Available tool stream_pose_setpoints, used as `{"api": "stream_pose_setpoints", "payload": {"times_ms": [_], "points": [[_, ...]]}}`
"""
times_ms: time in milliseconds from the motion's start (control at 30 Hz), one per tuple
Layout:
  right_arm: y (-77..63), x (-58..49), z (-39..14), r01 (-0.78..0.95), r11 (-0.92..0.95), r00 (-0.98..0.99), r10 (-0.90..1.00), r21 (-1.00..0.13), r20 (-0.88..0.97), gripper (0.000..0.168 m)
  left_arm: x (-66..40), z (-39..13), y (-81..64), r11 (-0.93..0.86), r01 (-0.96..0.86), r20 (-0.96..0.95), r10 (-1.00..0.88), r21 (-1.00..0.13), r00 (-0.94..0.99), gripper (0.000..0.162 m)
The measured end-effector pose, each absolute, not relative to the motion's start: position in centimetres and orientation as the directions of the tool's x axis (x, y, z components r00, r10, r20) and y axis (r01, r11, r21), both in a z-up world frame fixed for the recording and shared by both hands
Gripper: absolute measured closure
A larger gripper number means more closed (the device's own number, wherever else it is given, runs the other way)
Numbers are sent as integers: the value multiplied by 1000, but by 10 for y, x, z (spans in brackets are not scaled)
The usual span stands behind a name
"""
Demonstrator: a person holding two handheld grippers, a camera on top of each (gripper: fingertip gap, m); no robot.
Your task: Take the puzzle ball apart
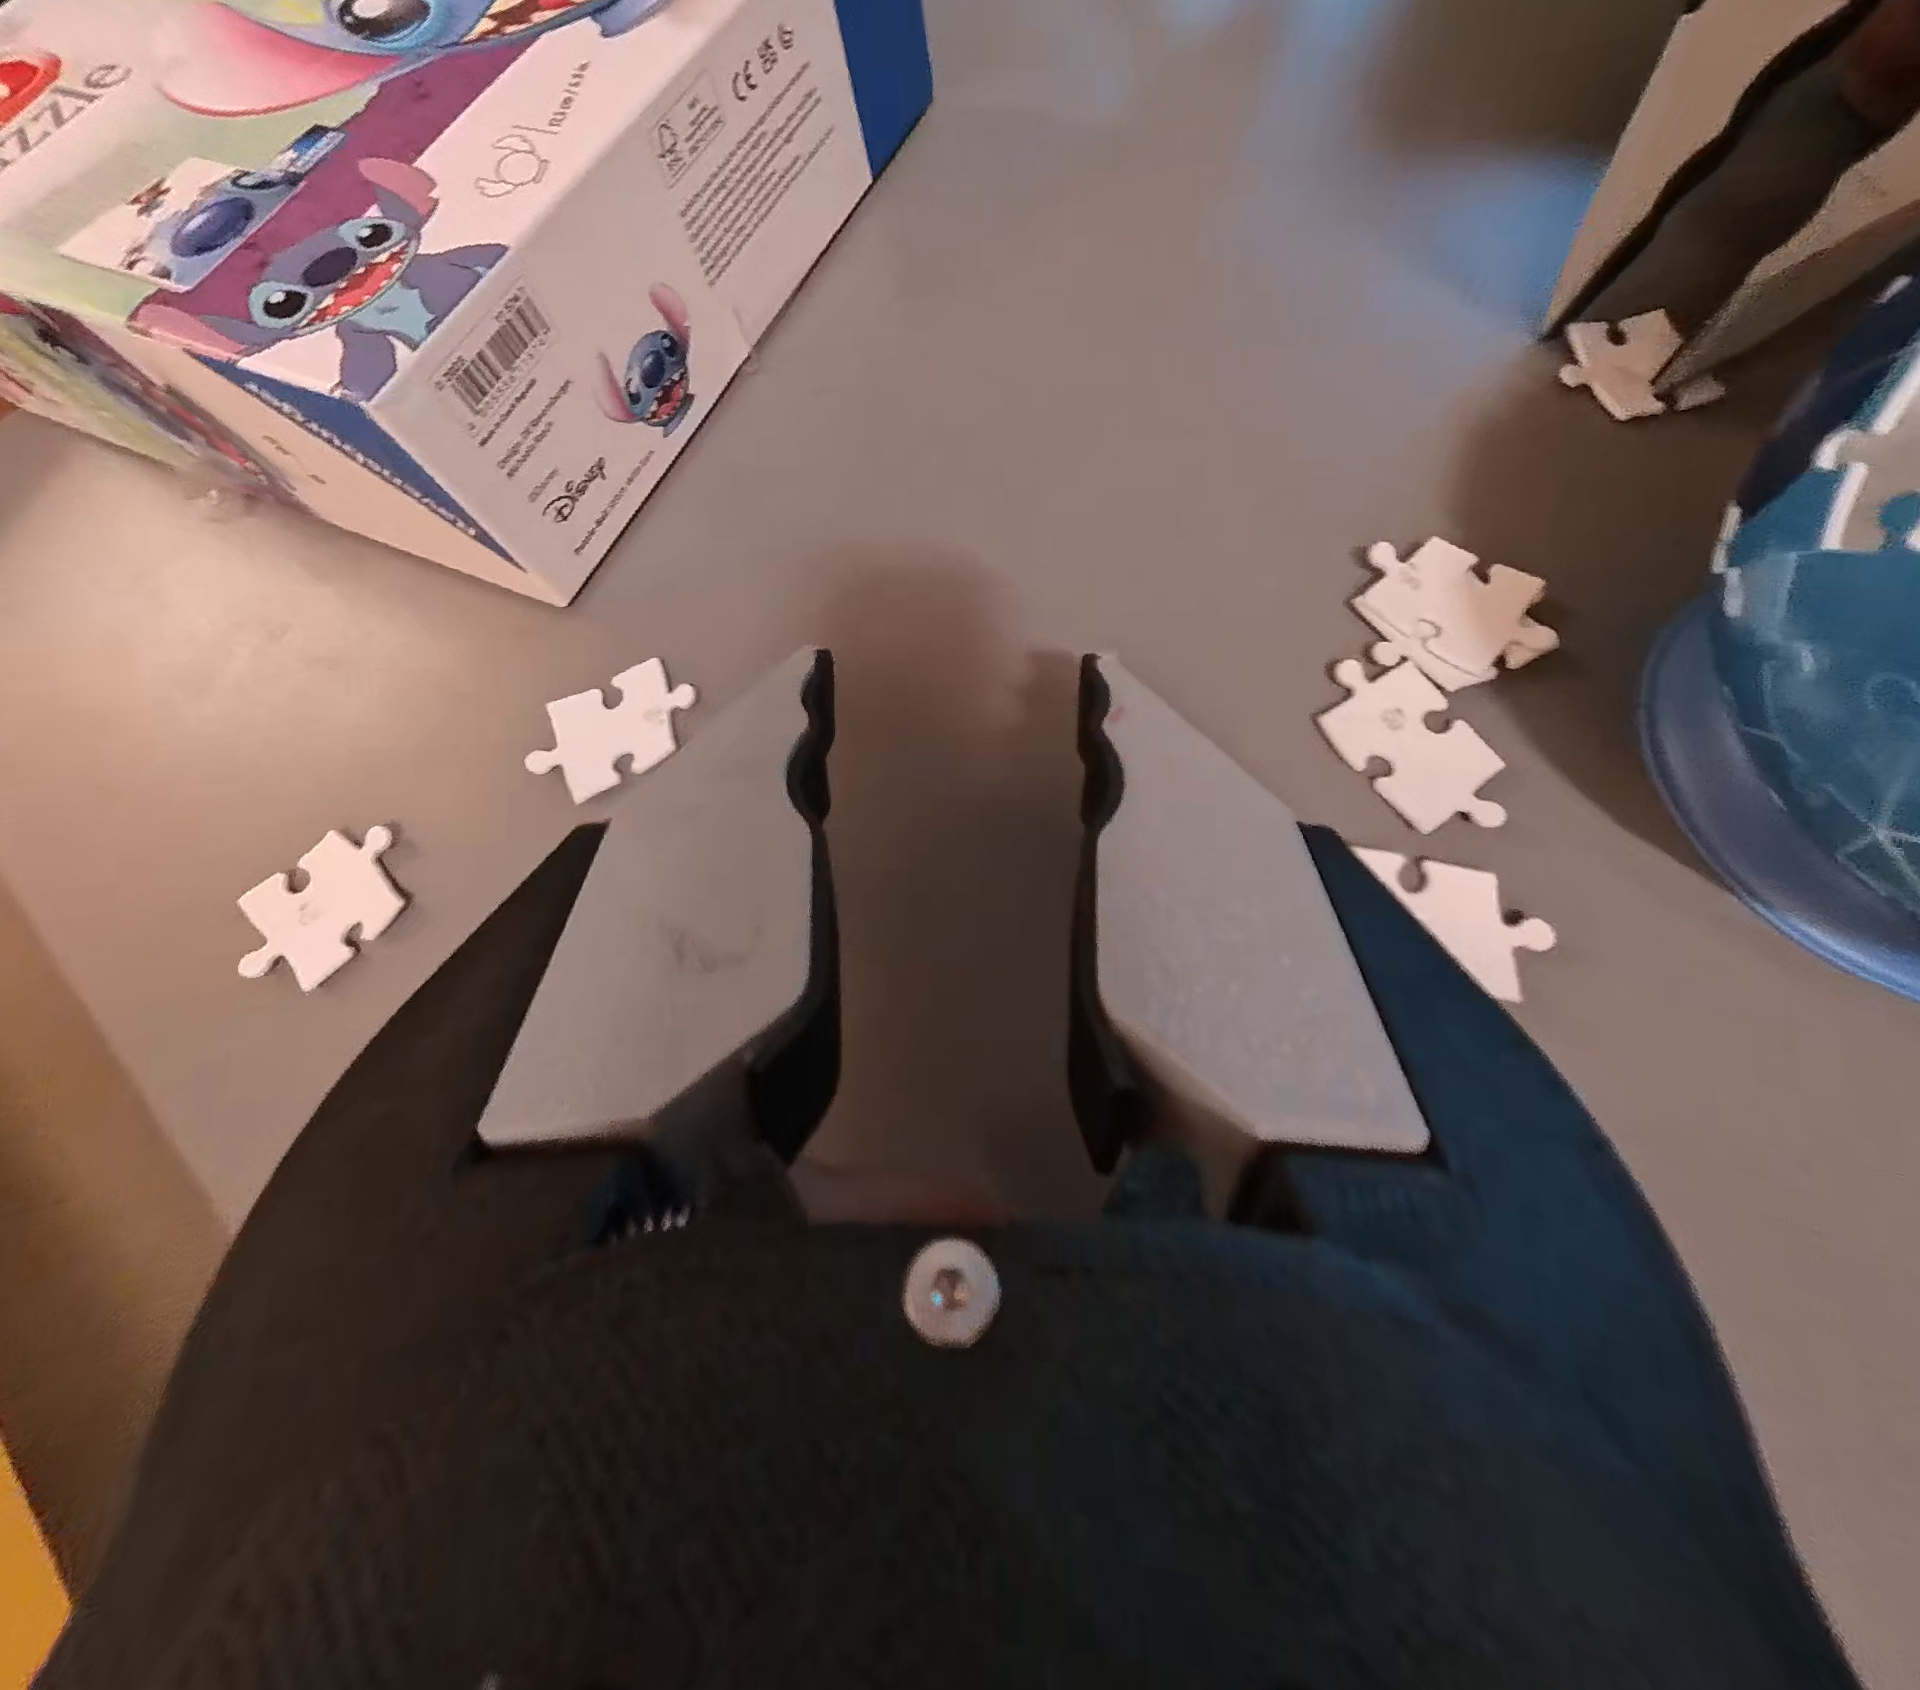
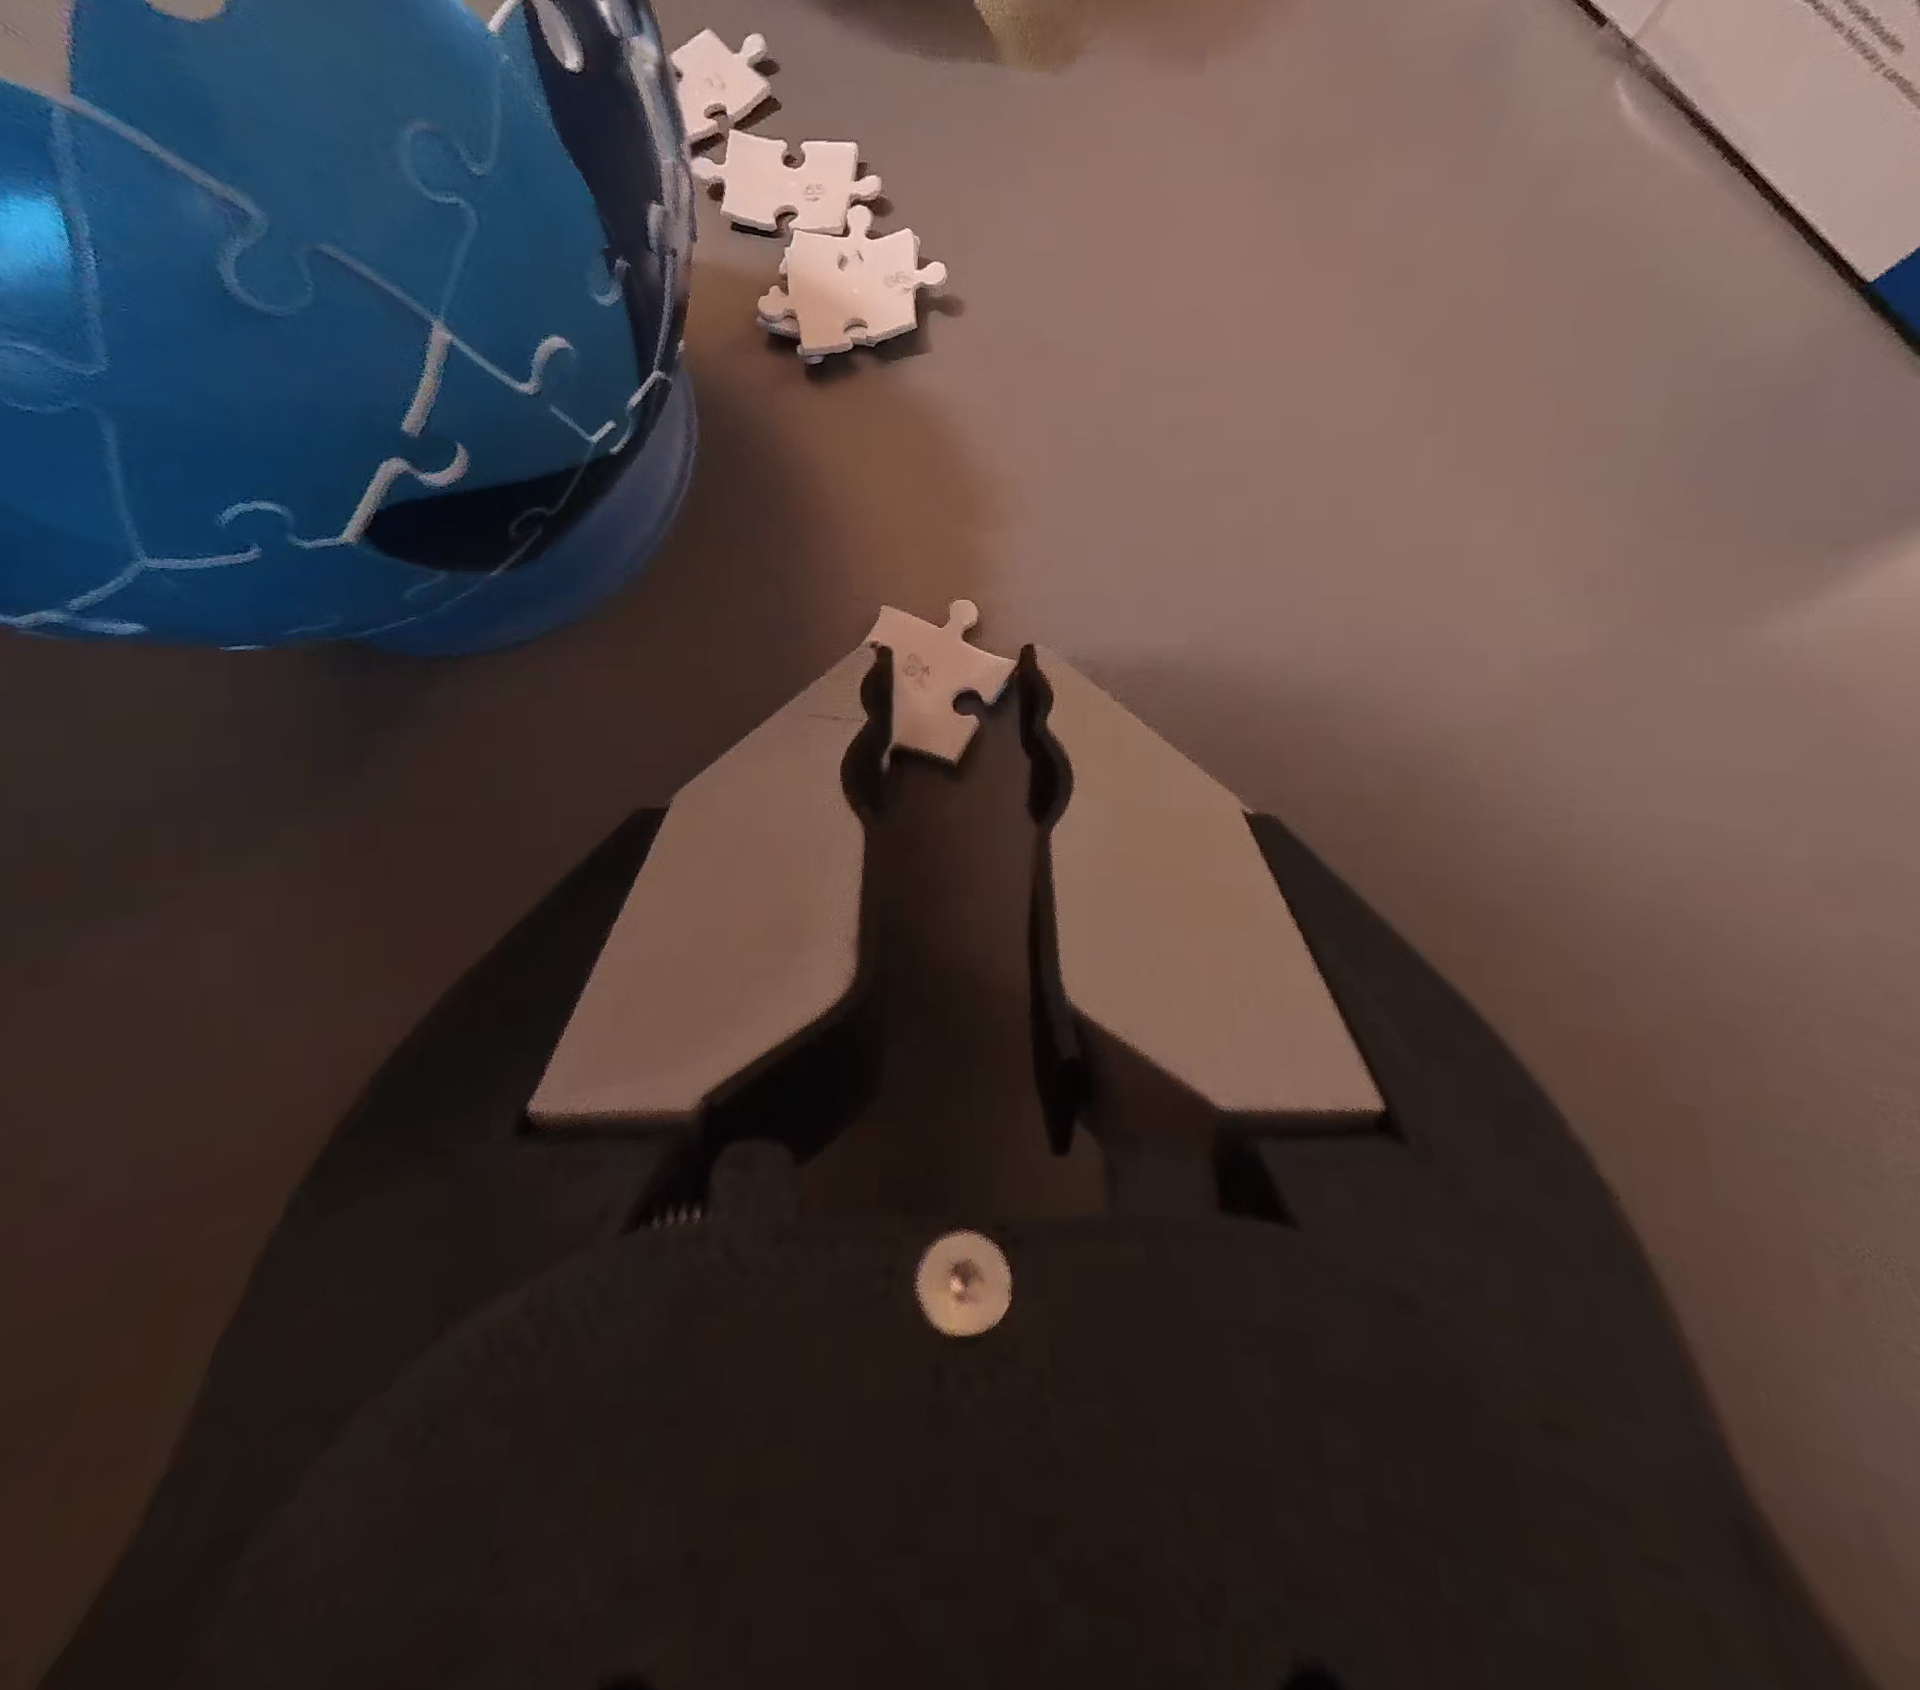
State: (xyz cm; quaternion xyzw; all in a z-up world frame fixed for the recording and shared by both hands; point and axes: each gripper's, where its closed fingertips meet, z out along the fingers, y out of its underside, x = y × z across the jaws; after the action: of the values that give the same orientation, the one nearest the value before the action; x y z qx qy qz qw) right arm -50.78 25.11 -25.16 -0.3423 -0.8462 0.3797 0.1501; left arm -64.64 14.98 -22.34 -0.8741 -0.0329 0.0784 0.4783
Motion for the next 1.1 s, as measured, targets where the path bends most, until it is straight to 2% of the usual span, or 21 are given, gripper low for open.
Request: {"api": "stream_pose_setpoints", "payload": {"times_ms": [33, 67, 100, 167, 533, 767, 867, 1000, 1100], "points": [[252, -509, -251, 467, 474, -712, 702, -746, 1, 147, -644, -224, 150, -544, -26, -111, 123, -839, 986, 117], [253, -511, -250, 468, 466, -702, 712, -751, 5, 159, -643, -224, 150, -546, -36, -119, 116, -837, 986, 117], [254, -513, -247, 461, 451, -692, 722, -764, 8, 164, -643, -225, 150, -548, -42, -125, 115, -836, 985, 118], [256, -518, -241, 453, 412, -670, 742, -791, 3, 167, -644, -226, 150, -553, -40, -122, 113, -832, 986, 119], [271, -537, -224, 415, 326, -561, 827, -850, 43, 168, -656, -226, 147, -555, -28, -134, 151, -831, 979, 123], [278, -539, -219, 429, 253, -537, 843, -867, -20, 168, -657, -227, 146, -564, -45, -150, 142, -825, 979, 123], [282, -539, -218, 422, 253, -528, 849, -870, -8, 168, -649, -225, 144, -562, -48, -117, 88, -826, 989, 125], [286, -539, -217, 426, 232, -515, 857, -874, -24, 168, -619, -231, 134, -611, -72, -29, -79, -788, 996, 116], [288, -539, -216, 429, 226, -507, 862, -875, -26, 168, -605, -223, 131, -590, -98, -15, -143, -801, 990, 116]]}}
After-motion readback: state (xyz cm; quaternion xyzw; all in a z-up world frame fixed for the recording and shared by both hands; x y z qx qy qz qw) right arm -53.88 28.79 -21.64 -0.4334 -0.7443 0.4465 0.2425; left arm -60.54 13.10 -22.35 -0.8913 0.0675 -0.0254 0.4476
